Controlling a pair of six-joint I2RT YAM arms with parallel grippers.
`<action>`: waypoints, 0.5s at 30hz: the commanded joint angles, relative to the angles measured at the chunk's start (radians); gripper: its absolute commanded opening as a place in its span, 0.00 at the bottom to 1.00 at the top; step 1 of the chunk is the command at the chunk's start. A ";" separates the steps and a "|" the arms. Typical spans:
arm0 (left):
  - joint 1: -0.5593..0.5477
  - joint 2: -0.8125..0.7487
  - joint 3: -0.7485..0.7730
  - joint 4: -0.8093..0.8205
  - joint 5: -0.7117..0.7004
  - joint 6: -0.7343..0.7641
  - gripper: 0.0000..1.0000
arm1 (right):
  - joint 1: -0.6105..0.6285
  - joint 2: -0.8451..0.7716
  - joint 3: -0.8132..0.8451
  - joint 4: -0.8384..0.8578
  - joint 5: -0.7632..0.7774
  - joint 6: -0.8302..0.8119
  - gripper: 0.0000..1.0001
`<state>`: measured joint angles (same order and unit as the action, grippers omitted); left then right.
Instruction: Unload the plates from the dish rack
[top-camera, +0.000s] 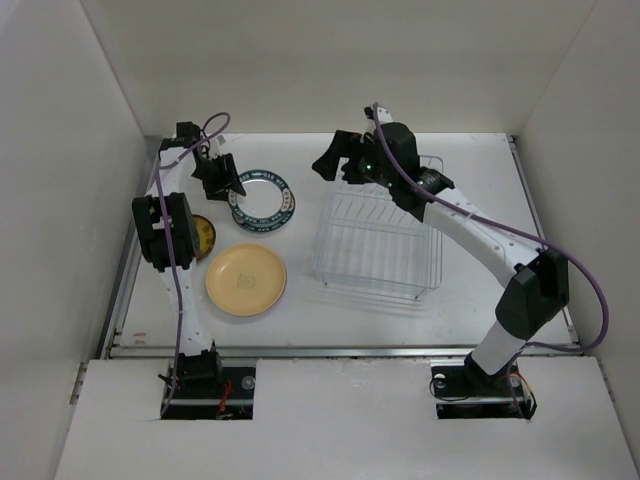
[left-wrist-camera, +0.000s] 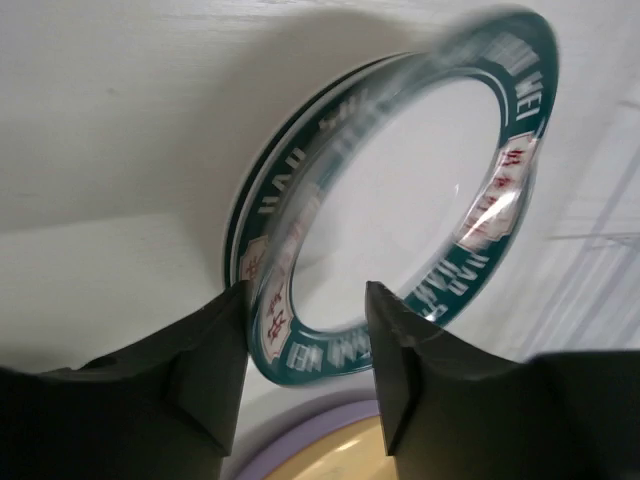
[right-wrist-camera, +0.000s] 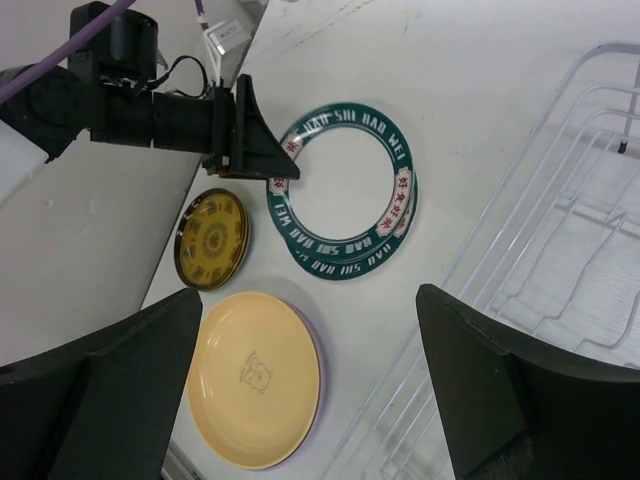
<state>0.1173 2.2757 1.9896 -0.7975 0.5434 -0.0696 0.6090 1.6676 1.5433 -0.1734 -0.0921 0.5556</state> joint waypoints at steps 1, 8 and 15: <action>-0.037 -0.021 0.051 -0.081 -0.161 0.100 0.50 | 0.001 -0.022 -0.012 0.017 0.032 -0.008 0.94; -0.111 -0.051 0.041 -0.174 -0.321 0.197 0.68 | 0.020 -0.064 -0.012 0.017 0.011 -0.017 0.94; -0.111 -0.203 -0.031 -0.138 -0.375 0.188 0.72 | 0.020 -0.153 -0.060 -0.010 0.057 -0.017 0.94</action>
<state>-0.0051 2.2276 1.9640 -0.9257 0.2276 0.1009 0.6220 1.5974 1.4849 -0.1871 -0.0769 0.5526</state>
